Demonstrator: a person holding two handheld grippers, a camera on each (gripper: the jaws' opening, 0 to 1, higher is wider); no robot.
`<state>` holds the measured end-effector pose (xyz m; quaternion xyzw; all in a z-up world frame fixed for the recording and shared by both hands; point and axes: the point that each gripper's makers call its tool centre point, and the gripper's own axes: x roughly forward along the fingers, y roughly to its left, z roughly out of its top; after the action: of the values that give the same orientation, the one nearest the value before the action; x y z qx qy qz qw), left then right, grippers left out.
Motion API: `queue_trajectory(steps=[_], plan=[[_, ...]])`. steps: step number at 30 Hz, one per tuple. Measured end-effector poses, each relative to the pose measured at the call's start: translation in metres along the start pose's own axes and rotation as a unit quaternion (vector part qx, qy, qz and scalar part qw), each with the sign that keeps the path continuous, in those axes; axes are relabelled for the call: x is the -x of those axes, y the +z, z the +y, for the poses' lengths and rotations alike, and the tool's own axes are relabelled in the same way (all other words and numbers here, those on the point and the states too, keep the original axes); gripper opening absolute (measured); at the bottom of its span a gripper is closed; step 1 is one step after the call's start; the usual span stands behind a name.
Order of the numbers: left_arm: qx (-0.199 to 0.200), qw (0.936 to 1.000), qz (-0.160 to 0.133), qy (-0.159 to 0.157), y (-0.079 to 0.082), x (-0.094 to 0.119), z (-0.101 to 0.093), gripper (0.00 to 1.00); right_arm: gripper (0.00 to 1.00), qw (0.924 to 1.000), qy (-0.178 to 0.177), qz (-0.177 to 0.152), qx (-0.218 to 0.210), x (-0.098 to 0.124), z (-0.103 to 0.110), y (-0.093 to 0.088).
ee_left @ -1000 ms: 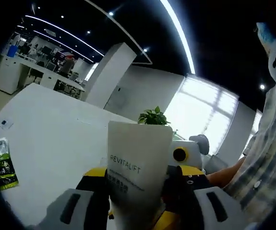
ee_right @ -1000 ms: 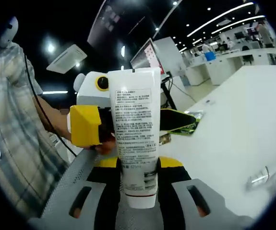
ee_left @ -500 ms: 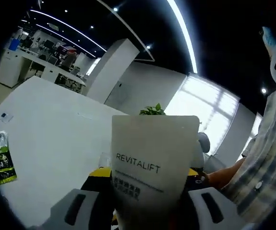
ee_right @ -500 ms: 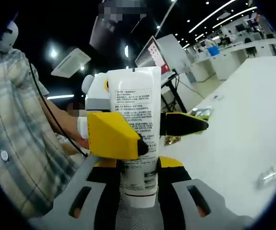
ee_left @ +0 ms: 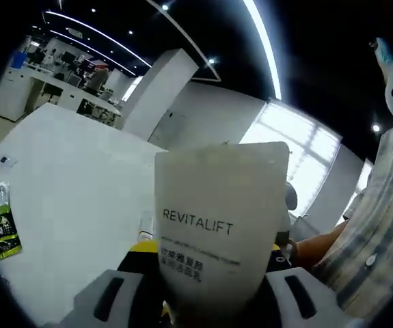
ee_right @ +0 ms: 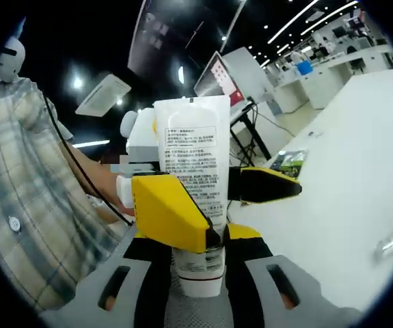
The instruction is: Arrange the skincare products in the storage area until every visible bottle or jar stands upright without overlapping.
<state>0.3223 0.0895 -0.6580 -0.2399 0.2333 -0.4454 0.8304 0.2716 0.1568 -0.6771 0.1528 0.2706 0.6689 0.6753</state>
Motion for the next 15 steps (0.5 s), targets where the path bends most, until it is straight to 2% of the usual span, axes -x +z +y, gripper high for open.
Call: queue_trajectory(steps=[15], plan=[[0.0,1.0,-0.002,-0.002,0.0003,0.0001,-0.0001,0.45,0.28,0.9999,0.006,-0.002,-0.014,-0.0003,0.0025,-0.0012]])
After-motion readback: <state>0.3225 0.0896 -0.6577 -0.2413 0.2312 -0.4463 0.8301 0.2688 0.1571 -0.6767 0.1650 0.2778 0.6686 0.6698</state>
